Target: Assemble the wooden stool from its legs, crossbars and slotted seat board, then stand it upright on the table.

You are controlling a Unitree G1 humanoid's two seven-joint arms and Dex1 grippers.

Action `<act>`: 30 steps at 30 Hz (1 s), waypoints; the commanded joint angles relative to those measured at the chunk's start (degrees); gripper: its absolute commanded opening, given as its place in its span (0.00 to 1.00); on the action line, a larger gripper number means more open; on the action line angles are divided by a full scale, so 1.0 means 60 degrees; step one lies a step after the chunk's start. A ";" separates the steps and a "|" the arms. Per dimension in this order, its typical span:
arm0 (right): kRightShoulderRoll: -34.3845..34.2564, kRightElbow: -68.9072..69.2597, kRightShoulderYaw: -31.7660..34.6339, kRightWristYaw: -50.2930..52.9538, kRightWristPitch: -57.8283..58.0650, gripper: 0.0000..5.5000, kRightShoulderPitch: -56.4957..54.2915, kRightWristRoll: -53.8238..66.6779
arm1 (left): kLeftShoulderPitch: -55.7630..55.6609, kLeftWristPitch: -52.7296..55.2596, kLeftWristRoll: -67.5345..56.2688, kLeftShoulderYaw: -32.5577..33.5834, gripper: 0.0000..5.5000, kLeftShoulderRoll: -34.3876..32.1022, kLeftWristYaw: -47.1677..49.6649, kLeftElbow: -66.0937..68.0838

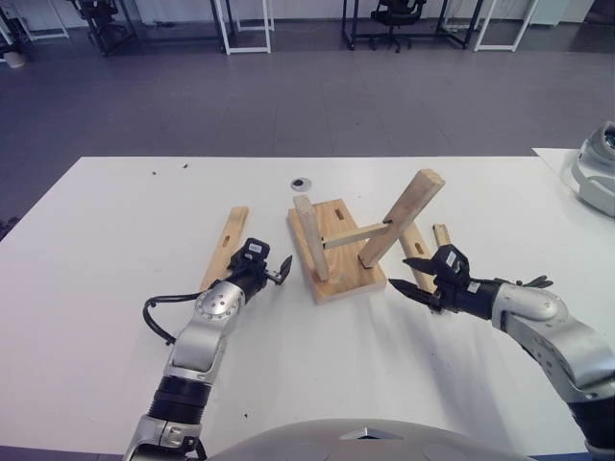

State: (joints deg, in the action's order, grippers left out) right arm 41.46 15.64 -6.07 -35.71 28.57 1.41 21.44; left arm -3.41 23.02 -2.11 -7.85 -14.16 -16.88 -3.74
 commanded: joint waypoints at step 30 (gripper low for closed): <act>-0.3470 0.4672 0.2361 0.4432 0.1971 0.50 -0.0049 0.3244 | -0.1032 0.4185 -0.3814 0.1916 0.81 0.1480 0.1591 -0.6341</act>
State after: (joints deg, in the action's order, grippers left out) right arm 19.55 42.39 12.93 -8.76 37.99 4.51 41.81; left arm -7.58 45.89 -22.42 5.96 -6.37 -7.45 -39.89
